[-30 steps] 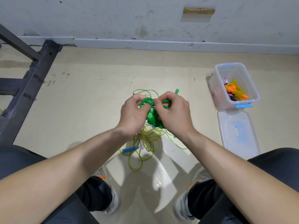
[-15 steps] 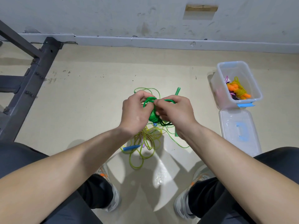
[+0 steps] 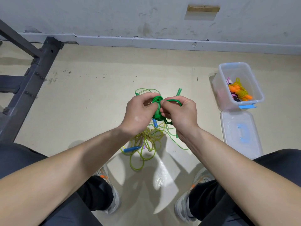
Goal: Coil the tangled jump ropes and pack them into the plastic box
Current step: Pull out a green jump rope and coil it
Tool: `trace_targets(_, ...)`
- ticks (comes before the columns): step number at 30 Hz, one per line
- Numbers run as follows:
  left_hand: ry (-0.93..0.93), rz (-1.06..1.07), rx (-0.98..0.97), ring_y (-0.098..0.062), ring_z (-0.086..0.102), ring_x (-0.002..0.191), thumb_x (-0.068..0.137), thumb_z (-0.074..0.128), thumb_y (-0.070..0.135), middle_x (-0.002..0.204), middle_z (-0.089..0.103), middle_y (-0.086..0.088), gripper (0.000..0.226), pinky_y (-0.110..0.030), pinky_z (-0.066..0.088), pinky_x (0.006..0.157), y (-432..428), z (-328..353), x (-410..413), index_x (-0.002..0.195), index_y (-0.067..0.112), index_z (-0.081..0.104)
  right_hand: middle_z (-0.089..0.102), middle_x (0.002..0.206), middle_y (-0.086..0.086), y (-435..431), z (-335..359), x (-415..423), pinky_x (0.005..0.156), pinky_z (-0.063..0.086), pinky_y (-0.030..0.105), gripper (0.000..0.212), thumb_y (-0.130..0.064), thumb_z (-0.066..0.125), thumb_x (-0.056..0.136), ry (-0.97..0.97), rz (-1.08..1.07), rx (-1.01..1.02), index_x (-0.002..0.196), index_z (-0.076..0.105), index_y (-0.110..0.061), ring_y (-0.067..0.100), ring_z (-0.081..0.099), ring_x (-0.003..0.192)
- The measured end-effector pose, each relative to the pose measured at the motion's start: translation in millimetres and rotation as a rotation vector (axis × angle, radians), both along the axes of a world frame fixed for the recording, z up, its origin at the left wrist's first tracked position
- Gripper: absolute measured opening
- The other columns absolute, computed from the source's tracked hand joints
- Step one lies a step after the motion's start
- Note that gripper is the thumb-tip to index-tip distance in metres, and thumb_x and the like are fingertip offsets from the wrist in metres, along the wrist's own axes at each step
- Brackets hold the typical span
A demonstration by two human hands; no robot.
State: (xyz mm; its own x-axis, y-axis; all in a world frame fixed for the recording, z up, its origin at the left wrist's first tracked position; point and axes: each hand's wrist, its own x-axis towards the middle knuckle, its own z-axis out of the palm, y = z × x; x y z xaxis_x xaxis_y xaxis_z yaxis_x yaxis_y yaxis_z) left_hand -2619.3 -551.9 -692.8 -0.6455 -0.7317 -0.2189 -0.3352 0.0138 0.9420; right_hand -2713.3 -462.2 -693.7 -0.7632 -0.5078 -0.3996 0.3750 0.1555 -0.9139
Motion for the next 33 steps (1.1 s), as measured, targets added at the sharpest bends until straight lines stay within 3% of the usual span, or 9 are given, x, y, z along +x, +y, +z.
trace_targets(7,0.081,0.017,0.273,-0.018,0.073,0.096,0.097,0.041,-0.005,0.106,0.076,-0.008,0.039,-0.030,0.060,0.079,-4.6,4.8,1.9,0.109,0.008,0.076,0.062,0.054,-0.010,0.8,-4.3,-2.1,0.051,0.043,0.022,0.003,-0.010,0.074,0.085,0.202,0.069,0.071,0.083,0.071,-0.011,0.007,0.056,0.049)
trace_targets(11,0.050,-0.024,0.201,-0.016,0.074,0.098,0.102,0.052,0.006,0.102,0.076,-0.003,0.028,-0.037,0.059,0.086,-10.6,1.3,5.3,0.099,0.022,0.075,0.069,0.069,-0.005,0.1,-5.8,-5.6,0.062,0.050,0.026,0.006,-0.022,0.070,0.091,0.485,0.189,0.141,0.087,0.072,-0.018,0.007,0.063,0.062)
trace_targets(14,0.037,-0.023,0.163,-0.017,0.074,0.094,0.102,0.055,0.006,0.099,0.072,-0.005,0.020,-0.034,0.060,0.083,-13.6,-1.1,6.3,0.098,0.017,0.071,0.067,0.077,-0.005,0.3,-8.3,-9.9,0.066,0.048,0.029,0.014,-0.027,0.060,0.097,0.548,0.251,0.192,0.088,0.069,-0.021,0.009,0.058,0.065)
trace_targets(19,0.007,-0.022,0.125,-0.014,0.072,0.088,0.108,0.041,0.017,0.106,0.063,-0.009,0.018,-0.039,0.061,0.086,-13.9,-5.8,5.0,0.101,0.020,0.058,0.055,0.102,-0.005,2.6,-14.7,-12.0,0.081,0.043,0.019,0.013,-0.024,0.060,0.093,0.701,0.298,0.190,0.097,0.072,-0.029,0.000,0.054,0.094)
trace_targets(21,0.011,-0.031,0.144,-0.015,0.074,0.088,0.110,0.035,0.022,0.111,0.064,-0.008,0.020,-0.043,0.060,0.090,-12.0,-3.8,4.1,0.102,0.021,0.053,0.054,0.106,-0.008,5.0,-15.5,-11.6,0.090,0.044,0.026,0.018,-0.028,0.060,0.090,0.792,0.335,0.187,0.107,0.065,-0.027,0.004,0.053,0.101)
trace_targets(24,0.039,-0.015,0.259,-0.031,0.075,0.095,0.111,0.030,0.024,0.120,0.065,-0.018,0.022,-0.050,0.058,0.091,-11.5,0.0,2.7,0.108,0.016,0.050,0.061,0.106,-0.008,9.0,-15.4,-16.5,0.087,0.045,0.033,0.040,-0.039,0.055,0.083,0.656,0.490,0.214,0.121,0.052,-0.030,0.012,0.058,0.100)
trace_targets(27,0.052,0.044,0.363,-0.040,0.074,0.091,0.112,0.028,0.027,0.117,0.066,-0.026,0.030,-0.053,0.060,0.085,-13.8,-1.1,3.7,0.119,0.005,0.047,0.064,0.097,0.002,12.1,-18.0,-25.9,0.077,0.048,0.035,0.046,-0.050,0.058,0.075,0.470,0.618,0.169,0.119,0.057,-0.035,0.015,0.060,0.083)
trace_targets(29,0.047,0.090,0.411,-0.040,0.075,0.085,0.112,0.027,0.028,0.112,0.068,-0.025,0.036,-0.048,0.062,0.079,-16.7,-2.3,4.1,0.123,-0.001,0.046,0.066,0.105,0.003,12.4,-21.0,-31.2,0.083,0.051,0.035,0.057,-0.059,0.065,0.068,0.358,0.652,0.116,0.120,0.058,-0.036,0.015,0.063,0.091)
trace_targets(33,0.047,0.124,0.516,-0.042,0.074,0.084,0.112,0.028,0.027,0.111,0.068,-0.023,0.034,-0.048,0.063,0.074,-21.5,-1.8,3.1,0.115,0.001,0.050,0.068,0.100,-0.010,11.6,-28.8,-33.6,0.084,0.054,0.032,0.062,-0.047,0.085,0.062,0.397,0.706,0.141,0.116,0.060,-0.031,0.008,0.064,0.087)
